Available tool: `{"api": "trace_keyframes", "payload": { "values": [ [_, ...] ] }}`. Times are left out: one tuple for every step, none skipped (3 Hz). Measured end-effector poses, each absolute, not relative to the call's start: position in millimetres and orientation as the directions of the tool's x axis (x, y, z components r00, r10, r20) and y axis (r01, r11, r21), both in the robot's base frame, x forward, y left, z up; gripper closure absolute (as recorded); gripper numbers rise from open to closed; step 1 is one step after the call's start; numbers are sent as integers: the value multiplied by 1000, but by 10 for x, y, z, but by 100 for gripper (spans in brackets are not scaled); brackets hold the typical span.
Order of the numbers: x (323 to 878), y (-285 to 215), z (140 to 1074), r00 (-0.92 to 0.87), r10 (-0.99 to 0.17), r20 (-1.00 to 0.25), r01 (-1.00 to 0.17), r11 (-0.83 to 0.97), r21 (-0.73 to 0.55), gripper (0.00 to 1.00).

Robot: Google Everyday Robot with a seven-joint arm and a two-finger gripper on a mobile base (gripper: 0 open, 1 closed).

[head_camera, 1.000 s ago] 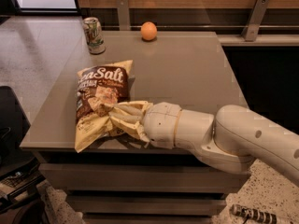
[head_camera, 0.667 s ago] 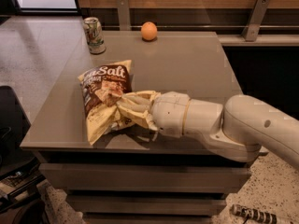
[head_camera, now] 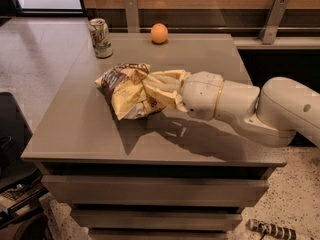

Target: Move brown chip bag near orange

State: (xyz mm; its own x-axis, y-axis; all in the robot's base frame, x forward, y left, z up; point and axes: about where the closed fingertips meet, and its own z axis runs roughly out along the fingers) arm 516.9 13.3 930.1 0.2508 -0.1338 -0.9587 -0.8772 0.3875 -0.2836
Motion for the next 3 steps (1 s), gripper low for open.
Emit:
{"api": "trace_keyframes", "payload": {
  "values": [
    [5401, -115, 9513, 299, -111, -948, -846, 429, -317, 100],
    [5651, -337, 9725, 338, -104, -935, -815, 464, -347, 100],
    [5935, -526, 9907, 365, -116, -924, -786, 493, -372, 100]
  ]
}}
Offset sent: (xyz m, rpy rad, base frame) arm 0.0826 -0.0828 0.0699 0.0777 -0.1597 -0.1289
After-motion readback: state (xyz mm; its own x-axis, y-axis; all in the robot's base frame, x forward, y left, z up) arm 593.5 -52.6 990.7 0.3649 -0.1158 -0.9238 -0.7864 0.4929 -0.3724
